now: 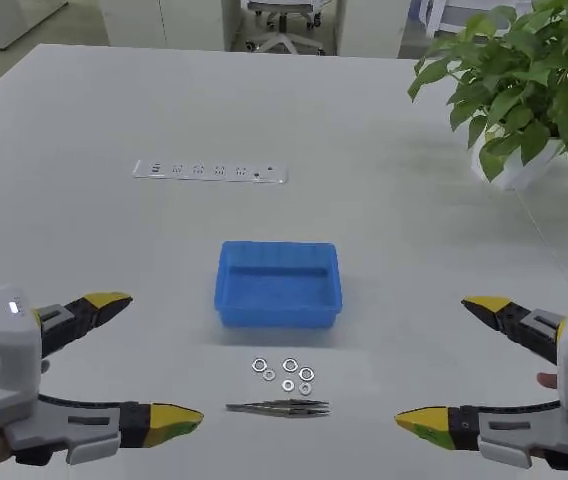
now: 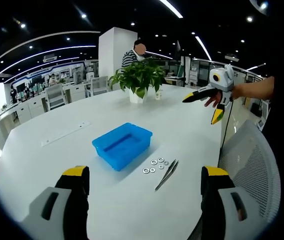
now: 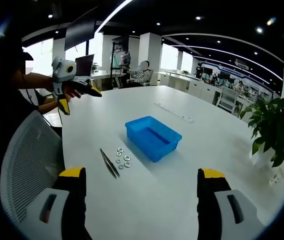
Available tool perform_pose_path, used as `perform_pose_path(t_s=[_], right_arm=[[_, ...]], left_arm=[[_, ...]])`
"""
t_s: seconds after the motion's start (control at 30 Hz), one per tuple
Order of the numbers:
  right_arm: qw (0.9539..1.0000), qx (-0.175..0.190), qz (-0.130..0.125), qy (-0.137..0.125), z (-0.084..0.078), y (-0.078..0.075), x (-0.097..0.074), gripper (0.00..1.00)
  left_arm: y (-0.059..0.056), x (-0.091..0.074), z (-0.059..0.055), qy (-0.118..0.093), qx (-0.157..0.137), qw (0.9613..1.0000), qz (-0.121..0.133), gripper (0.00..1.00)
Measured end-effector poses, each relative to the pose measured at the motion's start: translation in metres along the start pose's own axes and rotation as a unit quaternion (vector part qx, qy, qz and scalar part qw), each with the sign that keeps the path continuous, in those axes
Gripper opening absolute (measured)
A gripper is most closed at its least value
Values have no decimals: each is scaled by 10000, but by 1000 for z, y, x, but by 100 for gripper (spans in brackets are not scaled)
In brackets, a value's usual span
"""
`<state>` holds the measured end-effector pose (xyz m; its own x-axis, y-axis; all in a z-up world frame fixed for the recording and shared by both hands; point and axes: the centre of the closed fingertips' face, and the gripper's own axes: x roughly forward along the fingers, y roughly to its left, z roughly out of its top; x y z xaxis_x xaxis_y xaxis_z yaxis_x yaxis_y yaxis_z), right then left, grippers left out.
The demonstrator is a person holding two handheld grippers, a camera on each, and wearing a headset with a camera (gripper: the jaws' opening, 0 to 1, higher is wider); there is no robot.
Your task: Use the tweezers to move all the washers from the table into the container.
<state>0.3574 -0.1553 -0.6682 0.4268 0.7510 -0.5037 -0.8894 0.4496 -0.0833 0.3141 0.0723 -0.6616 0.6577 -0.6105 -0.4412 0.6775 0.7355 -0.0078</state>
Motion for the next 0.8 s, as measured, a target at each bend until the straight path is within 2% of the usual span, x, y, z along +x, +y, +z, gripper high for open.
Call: perform_pose_path(t_s=[0.33, 0.8], right_arm=[[10000, -44, 28, 30, 0, -3, 1, 92], [9988, -373, 181, 249, -2, -8, 8, 84]], left_arm=[[3, 2, 0, 25, 29, 10000, -29, 98], [6, 11, -6, 255, 244, 9990, -263, 90]])
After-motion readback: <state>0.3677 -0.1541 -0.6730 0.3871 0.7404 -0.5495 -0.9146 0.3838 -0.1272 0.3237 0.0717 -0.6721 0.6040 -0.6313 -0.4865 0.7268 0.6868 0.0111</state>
